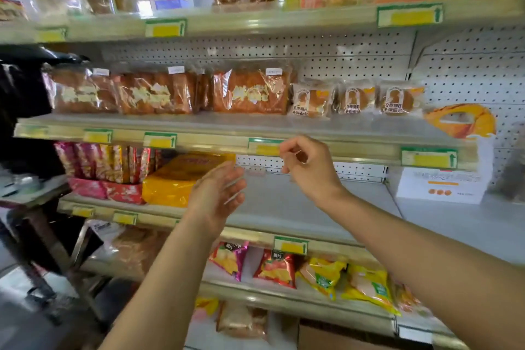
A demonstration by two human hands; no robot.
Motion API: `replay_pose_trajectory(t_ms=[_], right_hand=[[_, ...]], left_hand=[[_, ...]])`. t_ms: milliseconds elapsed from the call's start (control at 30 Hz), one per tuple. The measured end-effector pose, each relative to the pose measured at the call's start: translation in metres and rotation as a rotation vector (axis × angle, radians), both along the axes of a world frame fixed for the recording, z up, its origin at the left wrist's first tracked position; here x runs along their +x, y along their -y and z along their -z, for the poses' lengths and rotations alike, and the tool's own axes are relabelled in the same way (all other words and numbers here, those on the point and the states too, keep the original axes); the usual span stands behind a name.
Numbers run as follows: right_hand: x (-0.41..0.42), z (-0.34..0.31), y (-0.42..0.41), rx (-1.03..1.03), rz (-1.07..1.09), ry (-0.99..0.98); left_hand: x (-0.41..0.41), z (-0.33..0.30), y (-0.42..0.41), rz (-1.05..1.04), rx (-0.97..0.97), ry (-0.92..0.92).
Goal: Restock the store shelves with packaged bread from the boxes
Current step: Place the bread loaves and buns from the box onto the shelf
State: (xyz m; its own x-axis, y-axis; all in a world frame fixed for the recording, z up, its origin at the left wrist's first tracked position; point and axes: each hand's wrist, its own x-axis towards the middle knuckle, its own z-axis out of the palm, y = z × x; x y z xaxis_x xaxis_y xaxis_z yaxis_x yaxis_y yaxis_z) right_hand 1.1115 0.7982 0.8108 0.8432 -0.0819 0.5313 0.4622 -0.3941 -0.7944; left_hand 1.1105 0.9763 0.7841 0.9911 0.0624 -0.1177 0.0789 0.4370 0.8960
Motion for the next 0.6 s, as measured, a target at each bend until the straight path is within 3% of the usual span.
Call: replay_pose_trajectory(t_ms=[300,600], right_hand=[[-0.015,0.052,-0.131,0.037,-0.255,-0.182],[0.046,0.110,-0.344,-0.047,-0.451,-0.348]], left_hand=[[-0.024,0.057,-0.133,-0.114,-0.179,-0.157],[-0.038,0.114,-0.340,-0.487,-0.162,-0.346]])
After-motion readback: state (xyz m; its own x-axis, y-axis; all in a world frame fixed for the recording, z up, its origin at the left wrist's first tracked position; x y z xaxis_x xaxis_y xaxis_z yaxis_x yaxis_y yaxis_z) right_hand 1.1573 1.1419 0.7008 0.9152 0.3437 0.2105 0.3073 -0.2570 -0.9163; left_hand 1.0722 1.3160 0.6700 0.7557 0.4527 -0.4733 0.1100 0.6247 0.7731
